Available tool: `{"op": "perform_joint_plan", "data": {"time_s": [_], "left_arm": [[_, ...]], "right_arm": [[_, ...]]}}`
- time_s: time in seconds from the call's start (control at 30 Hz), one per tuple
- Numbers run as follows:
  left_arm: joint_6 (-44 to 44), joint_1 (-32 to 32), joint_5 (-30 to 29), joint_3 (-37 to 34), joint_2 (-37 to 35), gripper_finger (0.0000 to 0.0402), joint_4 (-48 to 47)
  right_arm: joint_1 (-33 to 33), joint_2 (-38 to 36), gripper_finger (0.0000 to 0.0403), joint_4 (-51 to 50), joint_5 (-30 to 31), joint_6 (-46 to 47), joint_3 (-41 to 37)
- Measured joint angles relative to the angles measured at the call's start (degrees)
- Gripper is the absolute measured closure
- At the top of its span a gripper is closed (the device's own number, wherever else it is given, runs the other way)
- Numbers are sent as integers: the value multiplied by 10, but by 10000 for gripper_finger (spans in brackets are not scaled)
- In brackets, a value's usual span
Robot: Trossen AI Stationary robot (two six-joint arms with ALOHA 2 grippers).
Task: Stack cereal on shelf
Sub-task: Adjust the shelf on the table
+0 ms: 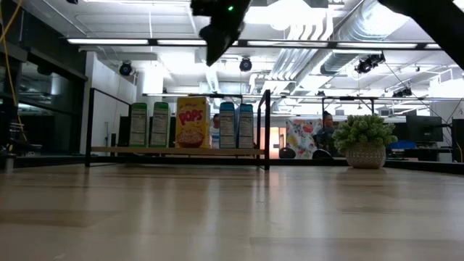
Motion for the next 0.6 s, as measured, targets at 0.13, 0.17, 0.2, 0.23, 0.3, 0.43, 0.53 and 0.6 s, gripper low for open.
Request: {"op": "perform_joint_plan", "data": {"time_s": [0.13, 0.17, 0.2, 0.23, 0.3, 0.43, 0.53, 0.6], "left_arm": [[-5, 0, 2, 0, 1, 399, -2], [-5, 0, 2, 0, 1, 399, -3], [-5, 0, 2, 0, 2, 399, -1], [-5, 0, 2, 0, 2, 399, -2], [-6, 0, 2, 0, 2, 399, -2], [-7, 0, 2, 0, 2, 399, -2], [-27, 0, 2, 0, 2, 399, -15], [-39, -1, 2, 0, 2, 399, -26]], "right_arm": [[-15, -27, 121, -100, -7, 89, 0], [-18, -33, 121, -120, -5, 108, 0], [-22, -39, 121, -141, -3, 125, 0], [-24, -41, 121, -158, 4, 140, 0], [-29, -47, 121, -172, 6, 164, 0], [-37, -50, 121, -180, 6, 181, 1], [-44, -50, 121, -191, 6, 194, 1], [-51, -50, 121, -206, 8, 210, 1]]}}
